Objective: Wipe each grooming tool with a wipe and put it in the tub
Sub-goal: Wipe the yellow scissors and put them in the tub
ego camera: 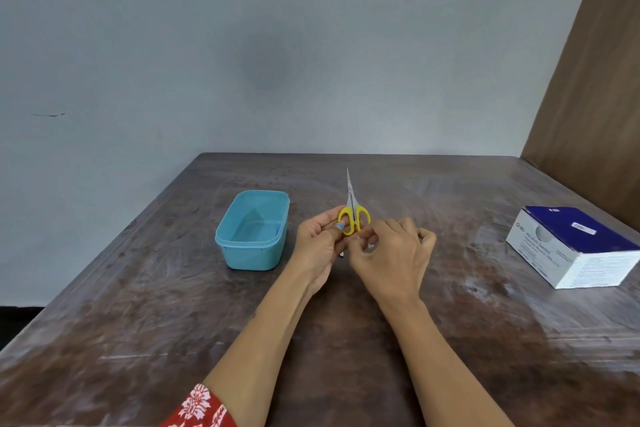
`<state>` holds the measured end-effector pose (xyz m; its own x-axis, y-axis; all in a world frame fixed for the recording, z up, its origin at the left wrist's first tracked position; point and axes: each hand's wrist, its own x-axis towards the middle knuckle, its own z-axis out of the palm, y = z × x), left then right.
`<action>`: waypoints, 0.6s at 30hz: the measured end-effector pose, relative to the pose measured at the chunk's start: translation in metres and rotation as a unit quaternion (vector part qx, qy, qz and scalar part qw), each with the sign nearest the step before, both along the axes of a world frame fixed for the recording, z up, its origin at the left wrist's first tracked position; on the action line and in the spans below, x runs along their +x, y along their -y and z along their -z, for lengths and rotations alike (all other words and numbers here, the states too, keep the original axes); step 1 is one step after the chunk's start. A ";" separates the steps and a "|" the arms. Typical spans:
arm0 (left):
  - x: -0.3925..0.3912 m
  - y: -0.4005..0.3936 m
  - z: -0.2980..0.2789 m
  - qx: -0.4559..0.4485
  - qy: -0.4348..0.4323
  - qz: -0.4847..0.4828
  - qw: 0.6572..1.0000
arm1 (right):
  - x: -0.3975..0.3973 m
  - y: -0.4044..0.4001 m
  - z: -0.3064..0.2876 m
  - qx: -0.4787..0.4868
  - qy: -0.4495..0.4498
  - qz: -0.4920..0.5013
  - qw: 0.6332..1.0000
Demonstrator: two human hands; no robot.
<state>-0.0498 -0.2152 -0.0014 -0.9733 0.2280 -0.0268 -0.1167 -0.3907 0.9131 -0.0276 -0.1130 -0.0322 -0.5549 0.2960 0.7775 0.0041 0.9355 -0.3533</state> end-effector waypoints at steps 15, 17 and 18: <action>-0.005 0.114 -0.077 -0.532 -0.129 -0.207 0.810 | -0.001 -0.003 -0.001 -0.120 0.002 -0.018 0.993; -0.007 0.107 -0.080 -0.622 -0.097 -0.166 0.759 | 0.000 -0.003 -0.002 -0.119 0.009 -0.025 0.993; -0.008 0.104 -0.080 -0.648 -0.085 -0.150 0.742 | 0.000 -0.002 -0.002 -0.117 0.013 -0.029 0.993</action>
<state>-0.0579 -0.3188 0.0783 -0.9895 -0.1098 0.0937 -0.0428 0.8432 0.5359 -0.0272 -0.1106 -0.0300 -0.5946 0.4344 0.6766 -0.0358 0.8264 -0.5619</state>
